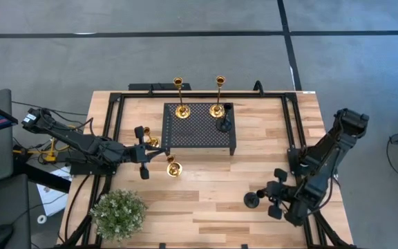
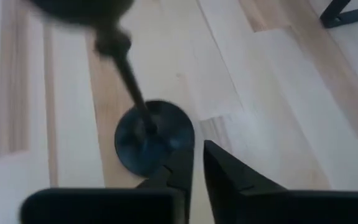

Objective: Pick & Place candle stick holders
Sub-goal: Put the black candle holder on the shelf

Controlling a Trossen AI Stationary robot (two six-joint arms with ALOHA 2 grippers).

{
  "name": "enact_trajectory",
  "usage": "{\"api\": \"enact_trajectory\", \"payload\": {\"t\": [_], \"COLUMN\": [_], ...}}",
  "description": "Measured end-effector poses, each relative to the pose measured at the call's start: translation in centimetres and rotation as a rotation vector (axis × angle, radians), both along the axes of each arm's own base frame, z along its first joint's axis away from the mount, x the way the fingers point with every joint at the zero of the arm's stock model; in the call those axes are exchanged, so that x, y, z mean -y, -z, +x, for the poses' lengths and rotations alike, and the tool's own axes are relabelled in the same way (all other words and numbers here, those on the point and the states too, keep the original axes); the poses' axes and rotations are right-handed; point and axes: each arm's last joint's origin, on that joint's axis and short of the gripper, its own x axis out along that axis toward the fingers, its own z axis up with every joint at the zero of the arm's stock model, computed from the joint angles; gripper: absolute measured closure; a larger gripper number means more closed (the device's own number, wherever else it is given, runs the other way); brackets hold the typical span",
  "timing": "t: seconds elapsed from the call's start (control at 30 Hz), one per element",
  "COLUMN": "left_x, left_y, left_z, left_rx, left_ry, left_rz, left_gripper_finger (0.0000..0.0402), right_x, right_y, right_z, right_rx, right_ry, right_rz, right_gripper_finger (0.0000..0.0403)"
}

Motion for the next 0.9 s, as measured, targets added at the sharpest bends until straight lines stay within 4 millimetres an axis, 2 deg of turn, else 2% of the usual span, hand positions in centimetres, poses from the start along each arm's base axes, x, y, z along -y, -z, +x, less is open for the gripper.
{"api": "enact_trajectory", "payload": {"t": [0.27, 0.5, 0.63, 0.9], "left_x": [0.00, 0.00, 0.00, -0.01], "left_y": [0.00, 0.00, 0.00, 0.00], "left_z": [0.00, 0.00, 0.00, 0.00], "left_rx": [0.000, 0.000, 0.000, 0.000], "left_ry": [0.000, 0.000, 0.000, 0.000], "left_rz": [0.000, 0.000, 0.000, 0.000], "left_gripper_finger": [0.0395, 0.0395, 0.0394, 0.0394], "right_x": [-0.35, -0.56, -0.51, -0.63], "right_y": [-0.12, -0.24, -0.28, -0.33], "right_z": [0.84, 1.03, 1.08, 1.16], "right_rx": [-0.015, 0.014, 0.035, 0.042], "right_ry": [-0.018, -0.049, -0.043, -0.043], "right_rz": [0.077, 0.064, 0.048, 0.063], "right_gripper_finger": [0.0287, 0.0242, 0.0238, 0.0267]}}
